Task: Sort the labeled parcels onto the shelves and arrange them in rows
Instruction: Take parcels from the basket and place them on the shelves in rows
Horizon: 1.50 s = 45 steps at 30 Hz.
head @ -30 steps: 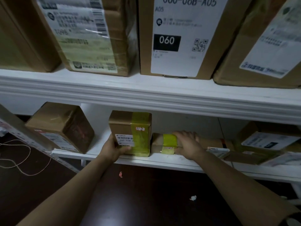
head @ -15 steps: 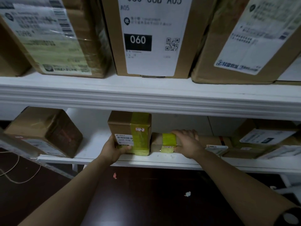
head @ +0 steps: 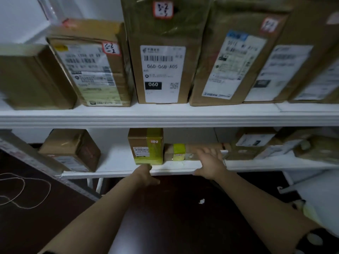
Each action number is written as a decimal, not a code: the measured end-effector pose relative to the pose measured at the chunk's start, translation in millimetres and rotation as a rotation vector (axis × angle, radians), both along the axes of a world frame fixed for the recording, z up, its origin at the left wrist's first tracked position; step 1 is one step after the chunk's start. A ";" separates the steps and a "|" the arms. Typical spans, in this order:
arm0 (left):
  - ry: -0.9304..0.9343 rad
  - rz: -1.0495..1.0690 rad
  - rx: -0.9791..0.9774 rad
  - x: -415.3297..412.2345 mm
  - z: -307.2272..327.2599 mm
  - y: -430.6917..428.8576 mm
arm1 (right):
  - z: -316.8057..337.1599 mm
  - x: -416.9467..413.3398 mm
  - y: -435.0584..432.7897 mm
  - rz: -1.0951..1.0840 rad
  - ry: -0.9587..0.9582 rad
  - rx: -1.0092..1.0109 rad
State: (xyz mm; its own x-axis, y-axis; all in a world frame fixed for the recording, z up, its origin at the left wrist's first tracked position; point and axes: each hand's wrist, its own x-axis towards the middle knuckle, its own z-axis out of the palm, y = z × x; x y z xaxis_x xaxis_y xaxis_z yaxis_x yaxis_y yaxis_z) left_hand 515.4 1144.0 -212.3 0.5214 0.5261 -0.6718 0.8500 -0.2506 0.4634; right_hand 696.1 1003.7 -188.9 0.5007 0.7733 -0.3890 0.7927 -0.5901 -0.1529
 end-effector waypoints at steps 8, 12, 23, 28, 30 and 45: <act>-0.012 -0.688 0.227 42.4 94.9 -87.3 | 83.6 -68.0 -101.5 -0.305 0.012 -0.043; -0.049 -0.951 0.318 52.0 131.9 -156.4 | 112.7 -108.1 -181.5 -0.478 0.071 -0.037; -0.202 -1.653 0.334 -28.9 171.7 -490.5 | 142.3 -317.7 -487.3 -1.251 0.126 0.119; -0.313 -1.959 0.270 -156.1 184.4 -680.4 | 138.3 -481.9 -641.2 -1.622 0.098 0.189; -0.374 -2.069 0.206 -217.1 188.9 -747.1 | 136.1 -547.7 -694.3 -1.763 0.077 0.204; -0.557 -2.493 0.171 -409.9 176.3 -1054.6 | 122.6 -779.9 -931.3 -2.324 -0.270 0.415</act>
